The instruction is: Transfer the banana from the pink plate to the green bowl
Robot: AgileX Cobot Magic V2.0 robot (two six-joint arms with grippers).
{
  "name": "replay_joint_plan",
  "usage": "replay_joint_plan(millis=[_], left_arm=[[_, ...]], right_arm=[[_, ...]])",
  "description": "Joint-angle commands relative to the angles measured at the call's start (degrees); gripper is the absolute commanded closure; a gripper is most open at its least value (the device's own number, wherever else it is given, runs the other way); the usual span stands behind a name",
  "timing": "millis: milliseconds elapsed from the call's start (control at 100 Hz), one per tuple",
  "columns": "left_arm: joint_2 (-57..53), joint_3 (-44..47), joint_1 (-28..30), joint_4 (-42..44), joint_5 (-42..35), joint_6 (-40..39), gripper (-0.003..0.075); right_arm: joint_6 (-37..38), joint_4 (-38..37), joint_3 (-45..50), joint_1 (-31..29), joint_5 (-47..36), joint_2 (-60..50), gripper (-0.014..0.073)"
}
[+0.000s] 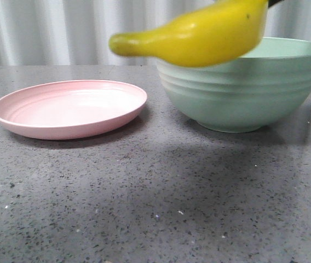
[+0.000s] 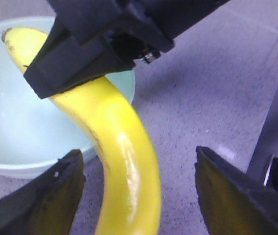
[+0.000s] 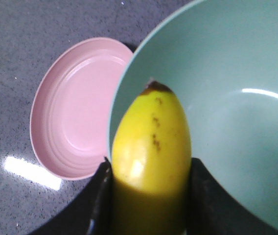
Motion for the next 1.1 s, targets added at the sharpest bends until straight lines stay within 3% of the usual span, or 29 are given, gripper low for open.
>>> replay_joint_plan(millis=[0,180,450,660,1090], left_arm=[[-3.8,-2.1,-0.4,0.0,-4.8,0.1,0.0272],[-6.9,-2.1,-0.4,0.0,-6.7,0.1,0.0272],[-7.6,-2.1,-0.4,0.0,-6.8,0.1,0.0272],[-7.6,-2.1,-0.4,0.0,-7.1,0.1,0.0273],[-7.6,-2.1,-0.4,0.0,-7.3,0.1,0.0282]], right_arm=[[-0.4,-1.1,-4.1,0.0,-4.4,-1.2,0.0590],[-0.4,-7.3,-7.1,0.0,-8.6,-1.2,0.0590],[-0.4,-9.0,-7.1,-3.9,-17.2,-0.2,0.0590],[-0.4,-9.2,-7.0,-9.8,-16.3,3.8,0.0590],[-0.4,-10.3,-6.8,-8.7,-14.0,13.9,0.0590]])
